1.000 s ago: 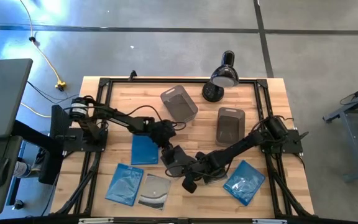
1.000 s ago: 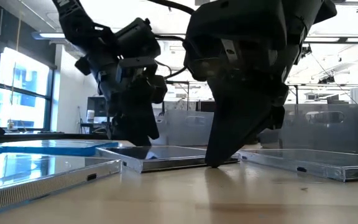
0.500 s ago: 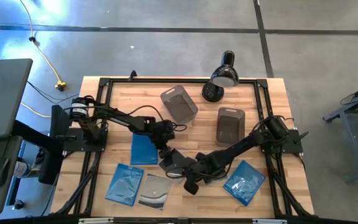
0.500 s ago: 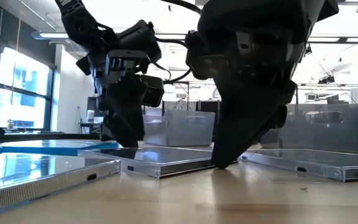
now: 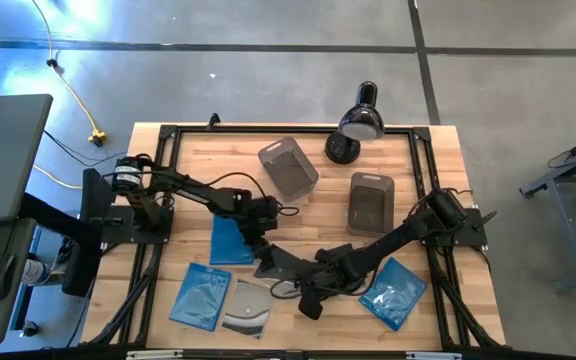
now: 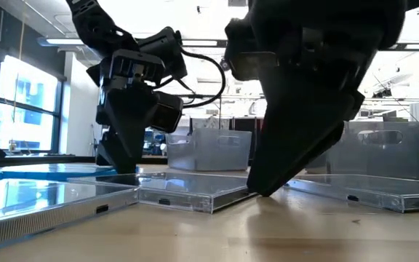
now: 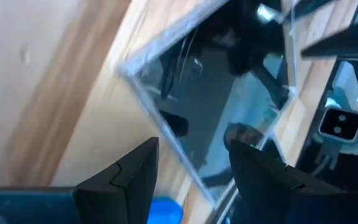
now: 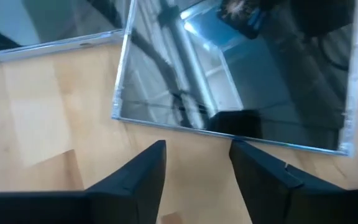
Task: Pick & place jewel cases by type
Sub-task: Put the middle black CD case into the right black bin
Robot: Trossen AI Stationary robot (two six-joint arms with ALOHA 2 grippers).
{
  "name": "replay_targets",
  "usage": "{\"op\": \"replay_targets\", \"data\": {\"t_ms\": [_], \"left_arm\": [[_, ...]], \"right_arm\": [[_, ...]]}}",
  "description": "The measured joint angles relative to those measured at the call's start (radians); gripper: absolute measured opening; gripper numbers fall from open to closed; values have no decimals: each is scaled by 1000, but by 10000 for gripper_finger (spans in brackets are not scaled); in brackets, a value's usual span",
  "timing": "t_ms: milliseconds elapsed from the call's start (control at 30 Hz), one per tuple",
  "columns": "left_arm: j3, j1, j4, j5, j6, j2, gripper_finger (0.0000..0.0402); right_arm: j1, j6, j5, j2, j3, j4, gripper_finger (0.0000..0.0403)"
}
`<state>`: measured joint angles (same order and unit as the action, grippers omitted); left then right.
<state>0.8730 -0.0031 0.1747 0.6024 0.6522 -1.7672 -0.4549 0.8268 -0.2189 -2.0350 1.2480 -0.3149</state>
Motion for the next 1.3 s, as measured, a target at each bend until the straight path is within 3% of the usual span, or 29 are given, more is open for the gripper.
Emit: {"op": "replay_targets", "data": {"t_ms": [200, 433, 767, 967, 1167, 1300], "left_arm": [[0, 1, 30, 41, 45, 0, 195], [4, -23, 66, -78, 61, -10, 195], [3, -66, -20, -117, 141, -39, 195], [18, -62, -53, -67, 151, -47, 195], [109, -65, 33, -14, 27, -52, 186], [187, -66, 182, -31, -36, -49, 175]], "right_arm": [[-17, -7, -49, 0, 0, -33, 184], [-42, -60, -133, -1, -1, -84, 184], [-24, -93, -143, -1, -1, -83, 184], [-24, -103, -145, -1, -1, -76, 184], [-25, -93, -149, 0, -2, -87, 184], [-26, -79, -146, 0, -2, -91, 184]]}}
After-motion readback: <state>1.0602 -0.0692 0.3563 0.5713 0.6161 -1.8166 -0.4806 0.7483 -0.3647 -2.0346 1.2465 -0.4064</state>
